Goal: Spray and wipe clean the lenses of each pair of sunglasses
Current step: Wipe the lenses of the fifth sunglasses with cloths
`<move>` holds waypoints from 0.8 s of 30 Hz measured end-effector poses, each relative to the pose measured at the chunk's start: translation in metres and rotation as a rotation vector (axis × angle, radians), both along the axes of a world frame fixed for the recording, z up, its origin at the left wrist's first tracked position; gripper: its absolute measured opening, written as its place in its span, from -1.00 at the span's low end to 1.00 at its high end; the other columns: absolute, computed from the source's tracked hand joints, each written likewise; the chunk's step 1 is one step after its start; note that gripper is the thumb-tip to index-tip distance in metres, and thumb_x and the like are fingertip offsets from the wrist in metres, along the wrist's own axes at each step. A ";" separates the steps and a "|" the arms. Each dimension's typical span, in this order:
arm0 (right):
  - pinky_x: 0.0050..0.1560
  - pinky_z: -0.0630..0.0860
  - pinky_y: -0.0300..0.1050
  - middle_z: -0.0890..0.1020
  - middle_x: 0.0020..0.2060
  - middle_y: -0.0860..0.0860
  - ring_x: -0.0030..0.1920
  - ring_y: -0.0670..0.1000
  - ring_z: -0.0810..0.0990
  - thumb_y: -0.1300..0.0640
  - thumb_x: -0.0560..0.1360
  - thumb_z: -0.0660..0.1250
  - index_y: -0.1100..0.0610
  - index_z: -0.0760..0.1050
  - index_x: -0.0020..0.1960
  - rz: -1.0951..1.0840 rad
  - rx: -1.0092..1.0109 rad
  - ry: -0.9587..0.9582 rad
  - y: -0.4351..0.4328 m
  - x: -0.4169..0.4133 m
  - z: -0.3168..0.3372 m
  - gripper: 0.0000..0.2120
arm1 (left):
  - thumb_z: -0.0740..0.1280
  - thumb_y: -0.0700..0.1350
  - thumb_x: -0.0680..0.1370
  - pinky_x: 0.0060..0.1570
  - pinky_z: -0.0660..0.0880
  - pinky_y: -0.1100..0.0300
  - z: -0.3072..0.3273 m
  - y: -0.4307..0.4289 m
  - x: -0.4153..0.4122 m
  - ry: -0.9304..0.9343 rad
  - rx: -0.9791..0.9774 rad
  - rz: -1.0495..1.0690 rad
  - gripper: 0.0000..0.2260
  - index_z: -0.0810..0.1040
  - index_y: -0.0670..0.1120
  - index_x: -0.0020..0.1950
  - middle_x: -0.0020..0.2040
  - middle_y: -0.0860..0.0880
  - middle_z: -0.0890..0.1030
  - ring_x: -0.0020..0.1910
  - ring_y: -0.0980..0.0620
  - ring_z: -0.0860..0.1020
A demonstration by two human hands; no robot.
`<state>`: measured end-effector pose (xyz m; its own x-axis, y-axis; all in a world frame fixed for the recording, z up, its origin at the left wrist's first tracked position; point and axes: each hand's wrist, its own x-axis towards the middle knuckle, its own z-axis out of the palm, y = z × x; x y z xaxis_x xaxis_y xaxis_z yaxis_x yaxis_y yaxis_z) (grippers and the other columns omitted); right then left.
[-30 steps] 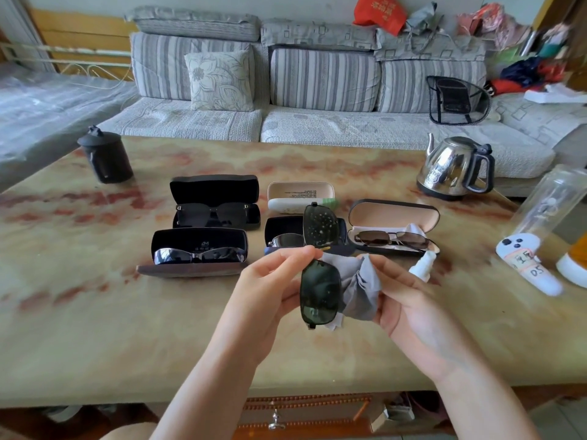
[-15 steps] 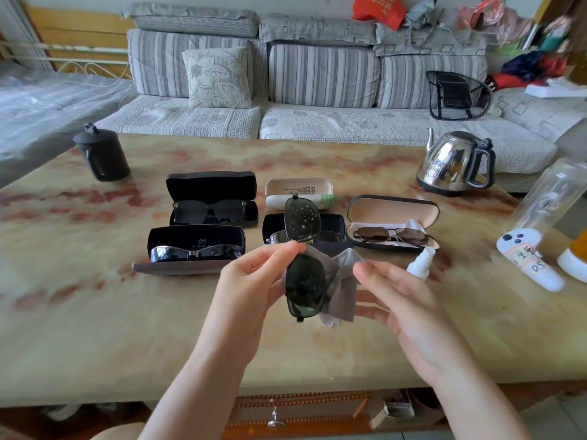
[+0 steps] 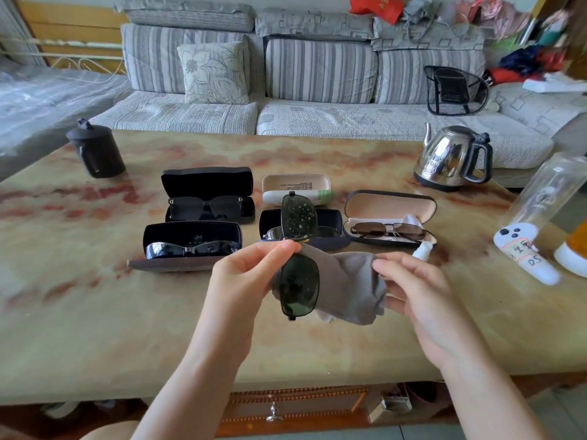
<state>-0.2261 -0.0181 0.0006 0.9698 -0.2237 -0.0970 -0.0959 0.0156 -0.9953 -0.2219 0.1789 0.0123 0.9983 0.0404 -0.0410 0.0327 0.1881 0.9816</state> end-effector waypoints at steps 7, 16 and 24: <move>-0.30 0.46 -0.09 0.60 -0.33 0.04 -0.29 0.00 0.53 0.22 0.55 0.30 0.17 0.61 -0.17 -0.002 0.010 -0.025 0.007 -0.001 0.002 -0.85 | 0.40 0.08 0.34 0.06 0.53 0.07 -0.002 -0.001 0.001 0.004 0.003 -0.002 -0.71 0.73 -0.06 -0.09 -0.12 -0.01 0.71 -0.02 0.06 0.61; -0.18 0.42 -0.24 0.60 -0.31 0.06 -0.24 -0.07 0.52 0.19 0.51 0.37 0.13 0.64 -0.14 0.000 -0.001 -0.251 0.023 -0.009 0.008 -0.91 | 0.43 -0.03 0.40 -0.09 0.54 0.11 -0.006 -0.005 0.001 0.022 0.003 -0.020 -0.80 0.72 -0.12 -0.10 -0.19 0.04 0.70 -0.15 0.13 0.61; -0.36 0.53 -0.24 0.66 -0.38 0.00 -0.37 -0.07 0.64 0.09 0.56 0.25 0.11 0.65 -0.02 0.259 -0.146 -0.366 0.057 -0.028 0.011 -0.80 | 0.37 -0.08 0.48 -0.27 0.48 0.11 -0.010 -0.014 -0.003 0.011 -0.045 -0.001 -0.82 0.70 -0.15 -0.07 -0.29 -0.15 0.64 -0.28 -0.03 0.54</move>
<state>-0.2539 0.0391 0.0117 0.9601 0.0445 0.2762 0.2794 -0.1047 -0.9544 -0.2249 0.1646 0.0025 0.9979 0.0372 -0.0533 0.0433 0.2320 0.9717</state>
